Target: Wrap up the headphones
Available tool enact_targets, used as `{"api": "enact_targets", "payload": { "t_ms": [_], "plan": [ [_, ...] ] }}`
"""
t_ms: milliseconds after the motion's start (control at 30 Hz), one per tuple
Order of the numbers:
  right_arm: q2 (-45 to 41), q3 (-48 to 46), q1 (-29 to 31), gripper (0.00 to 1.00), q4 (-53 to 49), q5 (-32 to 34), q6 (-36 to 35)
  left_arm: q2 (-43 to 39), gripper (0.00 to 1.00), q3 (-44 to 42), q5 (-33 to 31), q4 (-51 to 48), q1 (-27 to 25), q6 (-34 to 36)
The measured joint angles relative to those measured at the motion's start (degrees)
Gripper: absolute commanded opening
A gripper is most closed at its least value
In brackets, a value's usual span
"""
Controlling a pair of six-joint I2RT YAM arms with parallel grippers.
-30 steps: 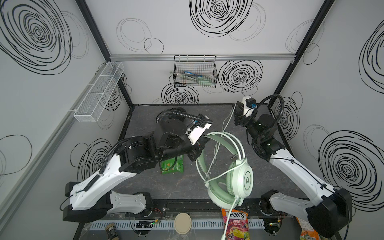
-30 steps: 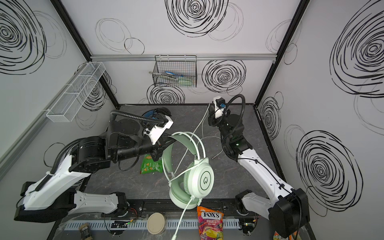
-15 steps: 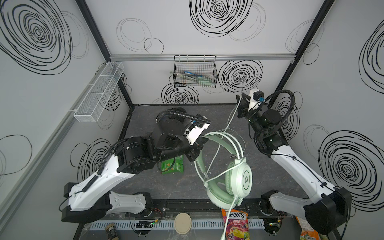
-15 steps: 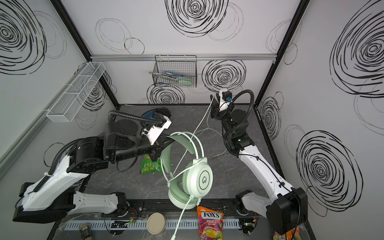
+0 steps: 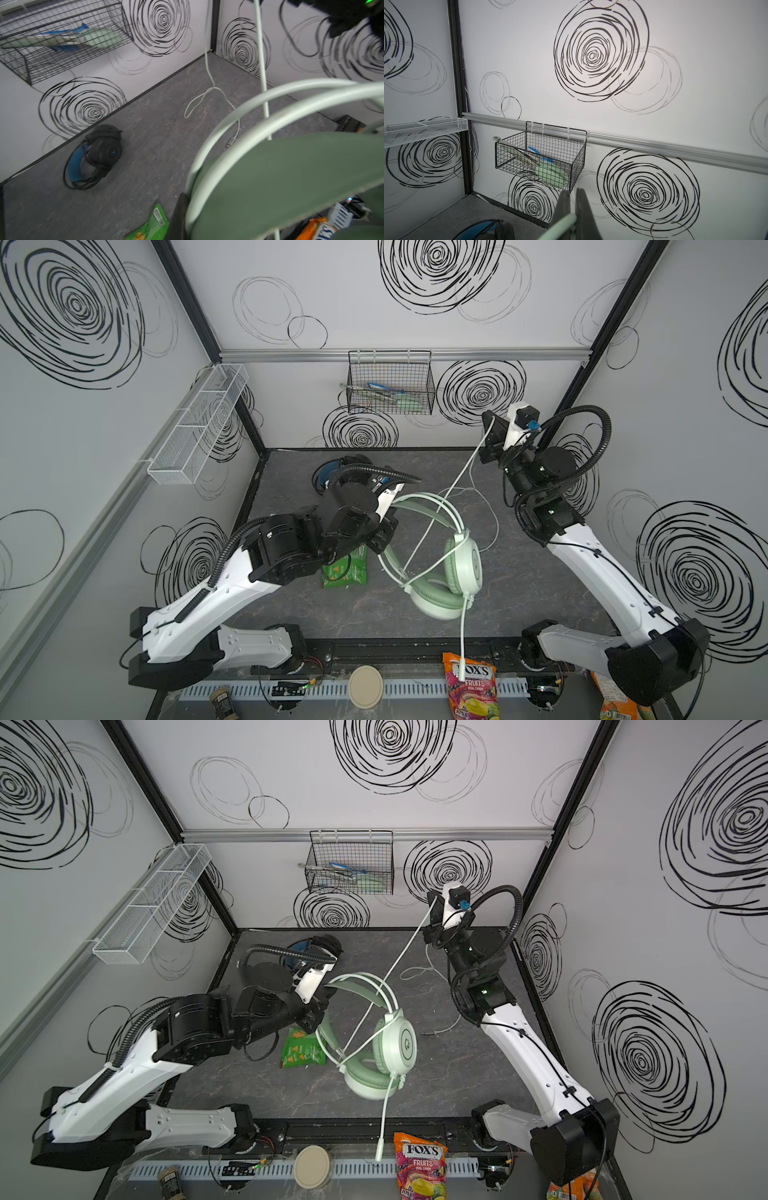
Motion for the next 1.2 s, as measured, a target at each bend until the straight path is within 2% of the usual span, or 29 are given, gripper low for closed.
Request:
{"api": "enact_targets", "payload": {
  "t_ms": [300, 433, 667, 900, 1200],
  "plan": [
    [-2.6, 0.5, 9.5, 0.05, -5.3, 7.3, -12.3, 7.7, 0.0, -1.2, -21.6, -1.0, 1.6, -1.5],
    [-3.4, 0.5, 14.5, 0.05, -6.4, 11.5, -18.1, 11.8, 0.0, -1.6, -28.4, 0.8, 2.6, -0.9],
    [-4.9, 0.9, 19.6, 0.05, -9.6, 17.7, -22.2, 13.6, 0.0, -3.6, -33.2, 8.0, 7.6, 0.5],
    [-8.1, 0.9, 31.3, 0.05, -12.9, 27.0, -26.0, 15.7, 0.0, -4.4, -34.2, 17.7, 12.9, 0.2],
    [-11.9, -0.6, 40.3, 0.04, -15.4, 38.4, -29.2, 18.7, 0.0, -3.5, -37.9, 30.7, 13.9, 9.3]
  ]
}}
